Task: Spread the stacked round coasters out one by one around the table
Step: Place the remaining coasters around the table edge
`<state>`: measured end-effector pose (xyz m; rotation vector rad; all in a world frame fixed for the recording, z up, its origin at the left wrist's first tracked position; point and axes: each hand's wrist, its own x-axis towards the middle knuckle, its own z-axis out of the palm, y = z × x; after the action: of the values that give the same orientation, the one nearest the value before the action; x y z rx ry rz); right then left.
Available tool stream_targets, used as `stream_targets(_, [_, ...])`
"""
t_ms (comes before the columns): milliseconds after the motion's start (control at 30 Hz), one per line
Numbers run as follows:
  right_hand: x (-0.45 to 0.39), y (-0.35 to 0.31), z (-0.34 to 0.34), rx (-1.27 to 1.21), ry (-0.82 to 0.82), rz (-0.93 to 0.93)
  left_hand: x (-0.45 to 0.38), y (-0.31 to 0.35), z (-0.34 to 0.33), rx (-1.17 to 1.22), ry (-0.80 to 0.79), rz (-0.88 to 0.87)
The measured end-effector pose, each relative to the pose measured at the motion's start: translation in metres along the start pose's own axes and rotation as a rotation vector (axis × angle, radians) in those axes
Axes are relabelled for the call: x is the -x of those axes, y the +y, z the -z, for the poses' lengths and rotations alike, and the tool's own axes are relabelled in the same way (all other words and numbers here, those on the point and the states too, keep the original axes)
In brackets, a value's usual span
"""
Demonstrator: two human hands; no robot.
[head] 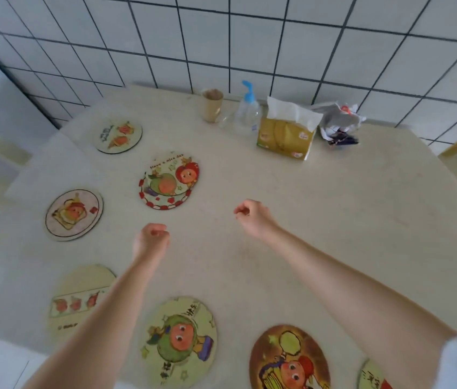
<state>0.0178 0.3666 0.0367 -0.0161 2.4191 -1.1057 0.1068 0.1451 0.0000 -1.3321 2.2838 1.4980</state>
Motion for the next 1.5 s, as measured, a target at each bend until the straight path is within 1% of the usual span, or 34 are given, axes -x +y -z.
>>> stream_targets(167, [-0.073, -0.055, -0.030, -0.010, -0.012, -0.023, -0.070, 0.034, 0.030, -0.066, 0.040, -0.047])
stream_targets(267, [-0.112, -0.078, -0.043, -0.013, -0.009, -0.044, -0.106, 0.049, 0.033, -0.039, 0.064, -0.070])
stream_targets(367, [-0.147, -0.093, -0.053, -0.029, -0.020, -0.084, -0.132, 0.059, 0.027, 0.021, 0.052, -0.025])
stream_targets(567, [-0.195, -0.111, -0.067, -0.034, -0.058, -0.135, -0.148, 0.072, 0.006, 0.198, 0.066, 0.061])
stream_targets(633, [-0.205, -0.114, -0.073, -0.016, -0.049, -0.147, -0.154, 0.075, 0.003, 0.321, 0.095, 0.121])
stream_targets(733, [-0.214, -0.118, -0.076, -0.075, -0.048, -0.189, -0.159, 0.081, 0.004, 0.519, 0.127, 0.205])
stream_targets(800, [-0.217, -0.122, -0.076, -0.146, -0.080, -0.223, -0.162, 0.085, 0.006, 0.622, 0.094, 0.249])
stream_targets(867, [-0.216, -0.128, -0.076, -0.165, -0.133, -0.212, -0.163, 0.089, 0.007, 0.668, 0.034, 0.270])
stream_targets(933, [-0.214, -0.130, -0.079, -0.123, -0.177, -0.156, -0.162, 0.086, 0.010, 0.626, 0.022, 0.279])
stream_targets(1033, [-0.209, -0.127, -0.085, -0.034, -0.215, -0.104, -0.156, 0.072, 0.014, 0.518, 0.101, 0.248])
stream_targets(1100, [-0.207, -0.123, -0.089, 0.071, -0.191, -0.058, -0.151, 0.060, 0.015, 0.435, 0.164, 0.222])
stream_targets(1200, [-0.203, -0.122, -0.095, 0.184, -0.153, -0.005, -0.143, 0.051, 0.012, 0.342, 0.202, 0.185])
stream_targets(1333, [-0.202, -0.124, -0.103, 0.208, -0.133, -0.003, -0.139, 0.053, 0.011, 0.330, 0.212, 0.166])
stream_targets(1500, [-0.201, -0.132, -0.106, 0.152, -0.096, -0.017, -0.141, 0.053, 0.018, 0.411, 0.210, 0.222])
